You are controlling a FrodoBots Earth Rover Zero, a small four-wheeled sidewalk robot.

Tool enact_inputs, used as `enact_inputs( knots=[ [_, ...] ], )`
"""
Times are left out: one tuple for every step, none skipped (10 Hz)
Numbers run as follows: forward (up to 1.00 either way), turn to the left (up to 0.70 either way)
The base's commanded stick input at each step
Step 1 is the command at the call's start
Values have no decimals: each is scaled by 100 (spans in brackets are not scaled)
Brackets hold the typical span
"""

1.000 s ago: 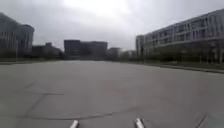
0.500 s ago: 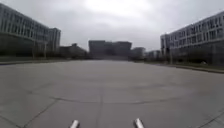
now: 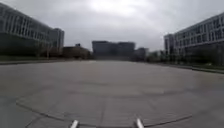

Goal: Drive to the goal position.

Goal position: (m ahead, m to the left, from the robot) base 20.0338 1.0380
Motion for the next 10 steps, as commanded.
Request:
enact_inputs(
  knots=[
    [100,6],
    [100,6],
    [100,6],
    [100,6],
    [100,6],
    [100,6],
    [100,6],
    [100,6],
    [100,6],
    [100,6]
  ],
)
